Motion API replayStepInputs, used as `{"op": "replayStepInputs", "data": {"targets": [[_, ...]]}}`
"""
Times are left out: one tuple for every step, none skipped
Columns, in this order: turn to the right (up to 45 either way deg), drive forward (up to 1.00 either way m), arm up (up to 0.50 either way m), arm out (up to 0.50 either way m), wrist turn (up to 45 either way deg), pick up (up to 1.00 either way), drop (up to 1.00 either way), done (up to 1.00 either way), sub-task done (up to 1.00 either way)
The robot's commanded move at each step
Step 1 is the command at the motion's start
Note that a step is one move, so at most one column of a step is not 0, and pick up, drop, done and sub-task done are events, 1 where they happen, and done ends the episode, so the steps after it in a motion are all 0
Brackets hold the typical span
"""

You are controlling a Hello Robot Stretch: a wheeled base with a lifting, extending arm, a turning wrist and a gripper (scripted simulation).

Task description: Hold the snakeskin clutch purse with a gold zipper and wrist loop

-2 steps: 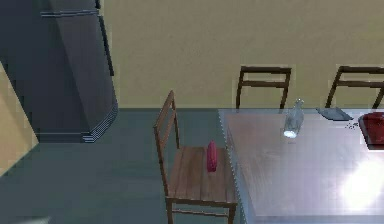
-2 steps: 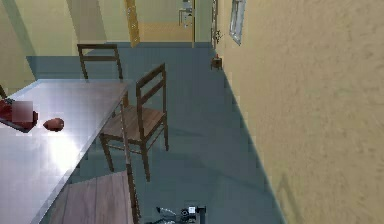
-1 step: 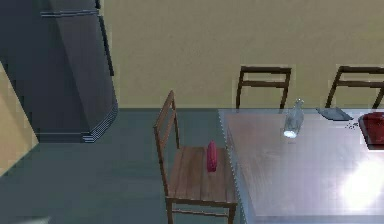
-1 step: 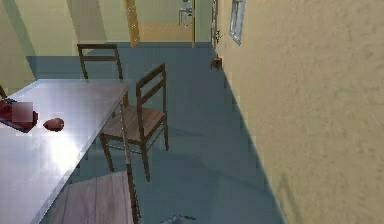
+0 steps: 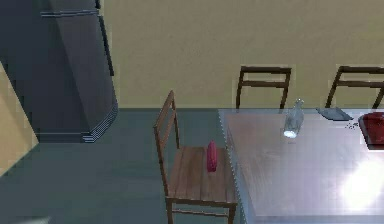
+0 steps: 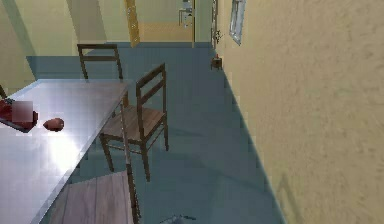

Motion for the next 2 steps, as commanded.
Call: {"op": "replayStepInputs", "data": {"targets": [[0.0,0.0,0.1,0.0,0.0,0.0,0.0,0.0,0.0],[0.0,0.0,0.0,0.0,0.0,0.0,0.0,1.0,0.0]]}}
